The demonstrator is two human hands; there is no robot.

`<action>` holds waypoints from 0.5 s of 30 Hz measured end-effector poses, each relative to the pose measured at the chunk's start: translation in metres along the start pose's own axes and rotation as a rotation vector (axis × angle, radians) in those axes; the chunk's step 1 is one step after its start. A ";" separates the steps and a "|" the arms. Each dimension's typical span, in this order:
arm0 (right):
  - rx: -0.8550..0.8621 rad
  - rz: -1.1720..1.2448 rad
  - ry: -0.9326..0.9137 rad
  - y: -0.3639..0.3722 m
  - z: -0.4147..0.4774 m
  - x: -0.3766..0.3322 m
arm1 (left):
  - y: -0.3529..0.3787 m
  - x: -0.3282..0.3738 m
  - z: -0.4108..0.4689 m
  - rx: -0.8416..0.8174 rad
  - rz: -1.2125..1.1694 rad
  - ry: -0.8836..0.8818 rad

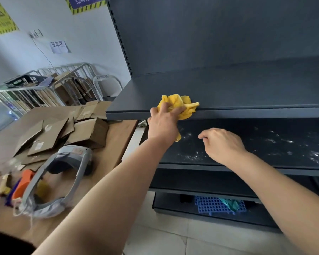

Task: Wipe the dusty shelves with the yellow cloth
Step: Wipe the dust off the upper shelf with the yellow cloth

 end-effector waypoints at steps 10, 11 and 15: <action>-0.178 -0.056 0.113 0.086 -0.036 -0.029 | 0.082 -0.093 -0.105 -0.273 -0.371 -0.355; -0.187 -0.051 0.113 0.094 -0.040 -0.033 | 0.088 -0.101 -0.112 -0.278 -0.425 -0.414; -0.179 0.091 0.147 0.122 -0.045 -0.051 | 0.106 -0.123 -0.121 -0.299 -0.611 -0.542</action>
Point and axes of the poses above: each hand's wrist, its own z-axis towards the middle knuckle, its own y-axis out of the palm, x = y × z, the point moved 10 cm from there along z, towards the middle knuckle, and after that the axes turned 15 degrees about x, right-handed, at the moved point
